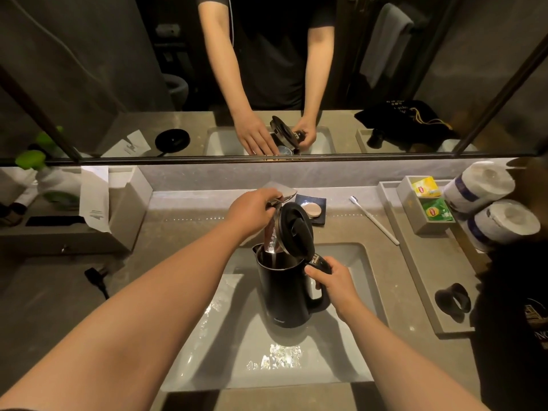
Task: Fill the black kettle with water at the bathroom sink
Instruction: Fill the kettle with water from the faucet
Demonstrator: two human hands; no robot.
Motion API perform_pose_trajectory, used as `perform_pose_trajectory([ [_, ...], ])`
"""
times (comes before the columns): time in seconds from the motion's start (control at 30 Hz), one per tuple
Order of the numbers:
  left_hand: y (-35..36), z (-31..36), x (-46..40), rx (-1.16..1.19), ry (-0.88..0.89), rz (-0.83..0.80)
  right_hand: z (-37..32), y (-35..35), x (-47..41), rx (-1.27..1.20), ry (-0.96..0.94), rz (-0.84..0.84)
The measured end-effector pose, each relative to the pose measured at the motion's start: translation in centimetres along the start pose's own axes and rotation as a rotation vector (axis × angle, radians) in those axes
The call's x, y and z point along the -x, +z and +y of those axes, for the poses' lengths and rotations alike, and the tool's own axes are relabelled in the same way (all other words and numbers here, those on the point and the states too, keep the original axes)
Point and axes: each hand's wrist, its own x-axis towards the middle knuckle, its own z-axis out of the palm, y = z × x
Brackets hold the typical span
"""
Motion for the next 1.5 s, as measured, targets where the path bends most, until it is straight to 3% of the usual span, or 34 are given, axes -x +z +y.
perform_pose_trajectory([
  [1.5,0.2,-0.4,0.6,0.062,0.058,-0.068,0.8,1.1,-0.1,-0.047,0.018,0.051],
])
